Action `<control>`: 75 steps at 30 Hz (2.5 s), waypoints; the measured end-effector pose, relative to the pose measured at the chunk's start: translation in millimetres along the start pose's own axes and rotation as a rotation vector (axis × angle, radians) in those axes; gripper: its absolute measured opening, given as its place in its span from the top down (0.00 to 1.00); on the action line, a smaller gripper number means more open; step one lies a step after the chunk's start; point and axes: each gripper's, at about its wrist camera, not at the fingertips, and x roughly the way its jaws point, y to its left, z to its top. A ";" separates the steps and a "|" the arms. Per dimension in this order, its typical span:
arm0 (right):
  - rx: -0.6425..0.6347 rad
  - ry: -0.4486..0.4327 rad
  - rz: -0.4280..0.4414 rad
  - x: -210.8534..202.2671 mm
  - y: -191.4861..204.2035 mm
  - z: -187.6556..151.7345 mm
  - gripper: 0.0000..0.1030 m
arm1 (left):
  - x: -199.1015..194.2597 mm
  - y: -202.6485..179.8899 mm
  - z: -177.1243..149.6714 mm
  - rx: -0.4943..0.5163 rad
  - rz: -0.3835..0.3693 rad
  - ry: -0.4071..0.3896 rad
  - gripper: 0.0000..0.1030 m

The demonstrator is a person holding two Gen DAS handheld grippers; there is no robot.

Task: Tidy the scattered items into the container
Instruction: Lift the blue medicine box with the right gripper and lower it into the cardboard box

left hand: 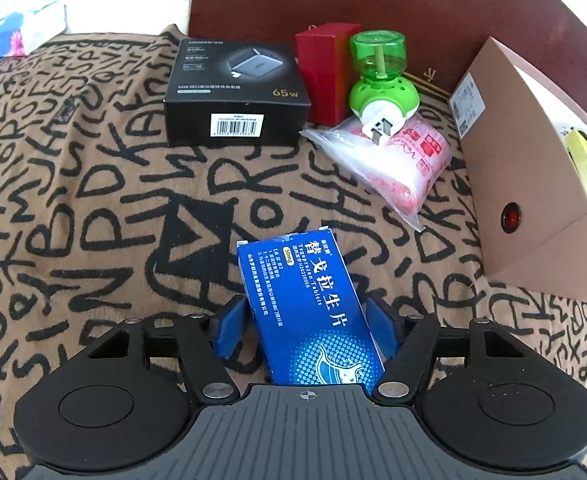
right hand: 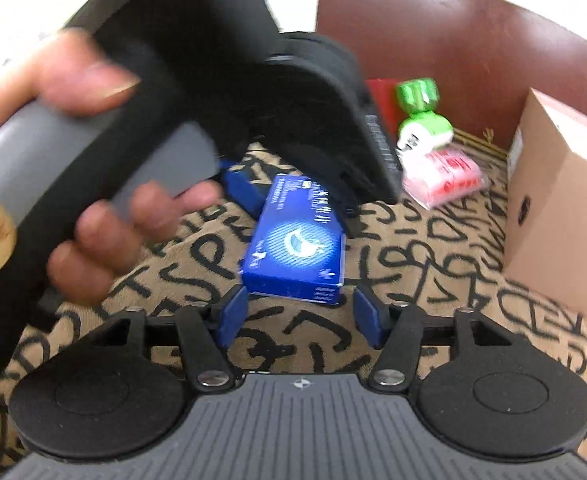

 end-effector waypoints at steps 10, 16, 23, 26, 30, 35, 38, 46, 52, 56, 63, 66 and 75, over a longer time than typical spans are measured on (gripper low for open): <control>0.006 -0.016 0.033 1.2 7.9 6.2 0.25 | 0.5 4.0 6.3 0.021 -0.024 0.057 0.29; 0.005 -0.028 0.028 4.8 13.6 9.0 0.24 | 0.4 7.9 12.3 0.016 -0.028 0.084 0.25; 0.041 -0.022 0.014 29.1 16.8 12.1 0.35 | 4.5 5.3 18.2 0.044 -0.012 0.102 0.24; 0.035 -0.018 0.024 24.2 11.6 9.3 0.37 | 6.1 5.3 17.7 0.050 -0.017 0.098 0.28; 0.040 -0.017 0.024 20.3 8.8 6.5 0.37 | 10.6 -2.1 16.9 0.068 0.003 0.090 0.20; 0.050 -0.016 0.018 22.1 6.6 7.6 0.38 | 11.5 -12.9 13.6 0.126 0.048 0.064 0.33; 0.046 -0.013 0.022 16.3 5.2 7.8 0.38 | 6.9 -11.5 12.4 0.096 0.024 0.069 0.33; 0.040 -0.117 -0.049 -27.3 -13.3 15.2 0.38 | -34.2 -48.0 18.6 0.118 -0.053 -0.036 0.33; 0.050 -0.237 -0.156 -59.4 -39.7 28.5 0.38 | -60.5 -96.0 40.2 0.188 -0.131 -0.123 0.33; 0.065 -0.301 -0.237 -74.1 -63.8 37.7 0.38 | -70.6 -134.1 54.4 0.263 -0.178 -0.178 0.33; 0.108 -0.342 -0.359 -79.8 -107.4 45.2 0.38 | -58.2 -192.7 78.4 0.363 -0.254 -0.207 0.33; 0.117 -0.336 -0.391 -68.1 -118.8 49.9 0.38 | -43.6 -207.3 86.2 0.390 -0.271 -0.209 0.33; 0.127 -0.302 -0.413 -32.0 -152.9 57.4 0.35 | -3.9 -218.8 109.6 0.417 -0.280 -0.199 0.23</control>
